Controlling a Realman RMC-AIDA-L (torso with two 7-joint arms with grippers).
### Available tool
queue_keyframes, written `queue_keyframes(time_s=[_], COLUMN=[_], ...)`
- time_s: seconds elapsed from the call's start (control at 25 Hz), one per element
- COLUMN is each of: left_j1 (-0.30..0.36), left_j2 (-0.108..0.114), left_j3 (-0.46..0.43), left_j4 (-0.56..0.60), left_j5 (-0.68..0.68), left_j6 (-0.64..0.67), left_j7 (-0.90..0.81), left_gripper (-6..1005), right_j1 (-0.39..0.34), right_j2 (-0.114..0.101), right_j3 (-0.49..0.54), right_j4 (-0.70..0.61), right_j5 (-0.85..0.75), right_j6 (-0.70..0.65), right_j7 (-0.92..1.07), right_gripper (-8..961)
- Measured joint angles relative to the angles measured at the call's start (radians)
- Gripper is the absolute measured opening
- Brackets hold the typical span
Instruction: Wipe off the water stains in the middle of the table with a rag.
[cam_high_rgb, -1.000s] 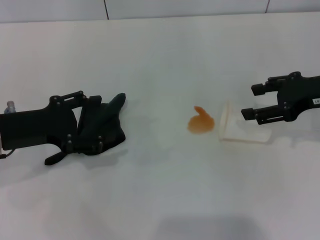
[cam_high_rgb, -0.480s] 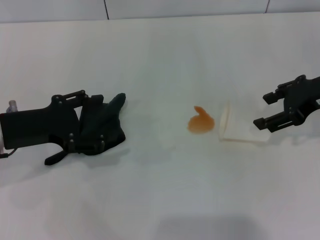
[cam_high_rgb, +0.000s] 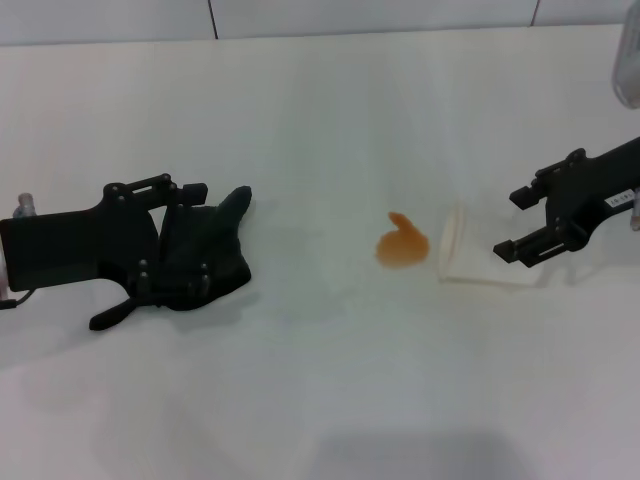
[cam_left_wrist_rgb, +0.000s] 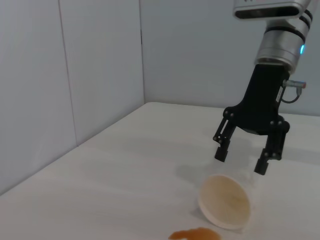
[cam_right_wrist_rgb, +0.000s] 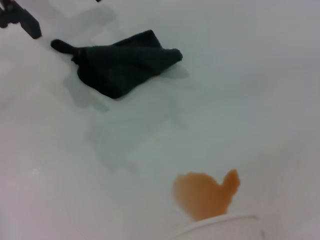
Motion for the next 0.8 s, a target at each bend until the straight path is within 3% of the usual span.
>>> queue_keyframes(time_s=[0.8], left_j1=[-0.002], left_j2=[-0.001], left_j3=[0.0], left_j4=[0.0], left_j5=[0.0], left_j6=[-0.012], left_j7=[-0.001], left_gripper=[889], right_j1=[0.021], right_j2=[0.001], right_j3=[-0.087], right_j4=[0.034], right_j5=[-0.066], right_j6=[0.065], right_j7=[0.016], right_gripper=[754])
